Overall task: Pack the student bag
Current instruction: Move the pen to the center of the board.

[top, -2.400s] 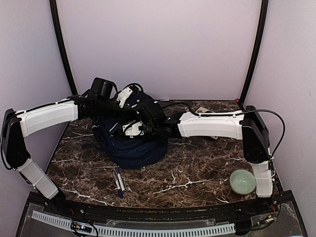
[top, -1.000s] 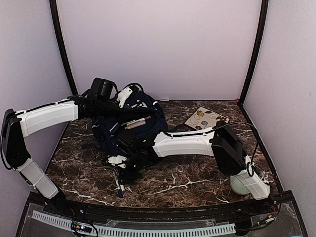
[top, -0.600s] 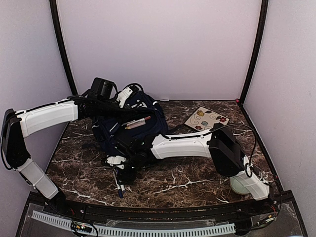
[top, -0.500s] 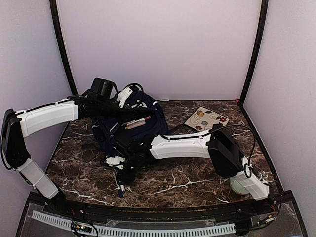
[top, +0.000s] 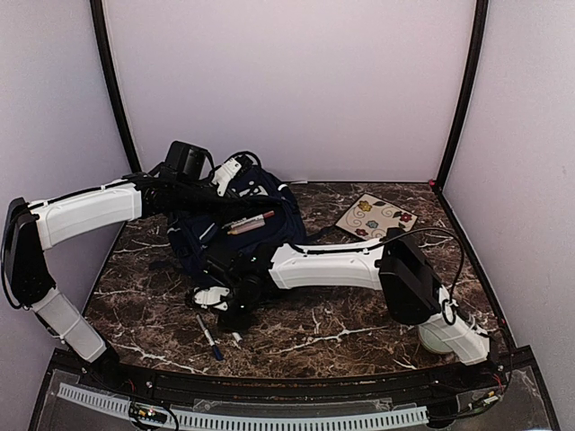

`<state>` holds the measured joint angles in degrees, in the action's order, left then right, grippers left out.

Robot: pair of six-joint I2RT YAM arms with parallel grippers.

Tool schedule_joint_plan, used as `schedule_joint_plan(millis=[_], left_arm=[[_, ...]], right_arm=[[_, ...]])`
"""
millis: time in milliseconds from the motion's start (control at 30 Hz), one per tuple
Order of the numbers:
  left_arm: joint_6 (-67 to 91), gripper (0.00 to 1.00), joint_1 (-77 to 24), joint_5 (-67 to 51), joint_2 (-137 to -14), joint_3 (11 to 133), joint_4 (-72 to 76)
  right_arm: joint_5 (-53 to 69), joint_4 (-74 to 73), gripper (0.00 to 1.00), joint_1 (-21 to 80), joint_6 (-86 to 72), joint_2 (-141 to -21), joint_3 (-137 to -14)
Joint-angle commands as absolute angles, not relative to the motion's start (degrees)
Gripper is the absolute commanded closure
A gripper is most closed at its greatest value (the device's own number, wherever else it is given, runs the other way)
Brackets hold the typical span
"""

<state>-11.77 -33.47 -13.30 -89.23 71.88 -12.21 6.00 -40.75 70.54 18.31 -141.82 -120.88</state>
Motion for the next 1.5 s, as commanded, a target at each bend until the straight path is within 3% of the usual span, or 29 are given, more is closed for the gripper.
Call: schedule_joint_plan(millis=[0, 300, 533, 833, 1067, 1267, 1467], left_arm=[[-11.08, 1.00, -33.93, -17.55, -87.04, 73.13, -7.49], [-10.90, 1.00, -34.01, -17.58, -88.10, 72.95, -7.34], [-10.72, 1.00, -33.98, -17.88, -88.50, 73.19, -7.47], [-11.05, 1.00, -34.02, -17.46, -88.55, 73.16, -7.81], [-10.83, 1.00, -34.01, -18.05, -89.26, 73.43, -7.93], [-10.81, 1.00, -34.01, -18.10, -89.56, 73.47, -8.04], [-10.72, 1.00, -34.02, -18.23, -90.15, 73.55, -8.17]], right_arm=[[1.22, -48.00, 0.45, 69.97, 22.53, -138.42, -118.27], [0.41, -51.00, 0.68, 69.91, 26.79, -137.35, -116.55], [1.90, -52.66, 0.75, 69.69, 30.69, -133.41, -111.34], [0.86, -51.67, 0.86, 68.30, 33.75, -125.83, -95.86], [-1.75, -51.90, 0.86, 66.01, 37.05, -117.12, -84.17], [1.12, -50.54, 0.65, 65.65, 36.48, -114.30, -83.39], [4.33, -53.13, 0.62, 65.94, 33.70, -119.32, -89.64]])
